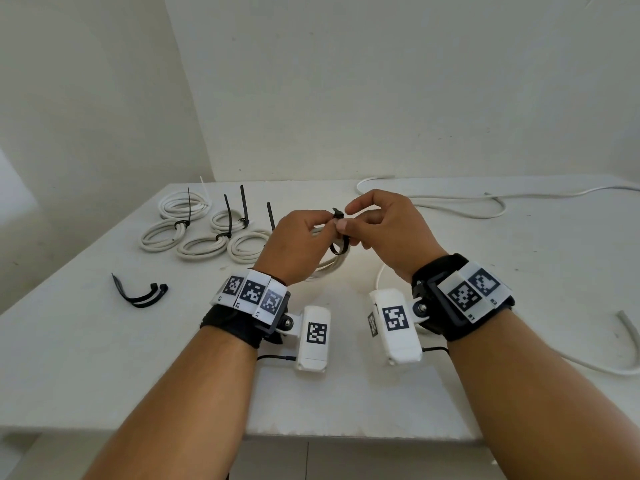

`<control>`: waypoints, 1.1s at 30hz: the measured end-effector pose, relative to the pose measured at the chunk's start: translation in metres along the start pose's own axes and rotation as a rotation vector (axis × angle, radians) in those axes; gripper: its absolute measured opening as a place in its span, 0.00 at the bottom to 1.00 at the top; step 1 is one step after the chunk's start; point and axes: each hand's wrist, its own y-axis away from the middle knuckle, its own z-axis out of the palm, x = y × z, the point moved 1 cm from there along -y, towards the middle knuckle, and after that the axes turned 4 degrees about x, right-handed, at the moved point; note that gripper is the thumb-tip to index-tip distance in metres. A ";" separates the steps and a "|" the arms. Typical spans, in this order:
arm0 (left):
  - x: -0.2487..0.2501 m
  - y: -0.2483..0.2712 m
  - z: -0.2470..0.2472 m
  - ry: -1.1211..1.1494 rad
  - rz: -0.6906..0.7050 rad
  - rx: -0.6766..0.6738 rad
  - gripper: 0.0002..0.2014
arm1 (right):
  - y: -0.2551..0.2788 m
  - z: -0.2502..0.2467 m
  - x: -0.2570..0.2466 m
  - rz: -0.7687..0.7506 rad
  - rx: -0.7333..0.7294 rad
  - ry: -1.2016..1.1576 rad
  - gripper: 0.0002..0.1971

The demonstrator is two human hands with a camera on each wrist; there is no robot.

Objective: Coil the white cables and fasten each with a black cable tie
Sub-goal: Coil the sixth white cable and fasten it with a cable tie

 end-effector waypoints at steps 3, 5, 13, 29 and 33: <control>0.004 0.002 -0.004 0.028 0.070 -0.014 0.14 | -0.001 0.000 -0.001 0.039 -0.039 -0.151 0.11; 0.005 0.003 -0.007 0.033 0.076 -0.026 0.13 | -0.001 -0.001 -0.001 0.076 -0.066 -0.233 0.11; 0.014 0.008 0.001 0.070 -0.002 -0.120 0.13 | -0.004 -0.007 -0.001 0.159 -0.087 -0.258 0.09; 0.017 0.010 0.014 0.576 -0.233 -0.178 0.15 | -0.007 -0.005 0.001 0.294 0.020 -0.426 0.13; 0.016 0.009 0.014 0.592 -0.239 -0.178 0.18 | -0.007 -0.005 0.002 0.234 -0.028 -0.353 0.14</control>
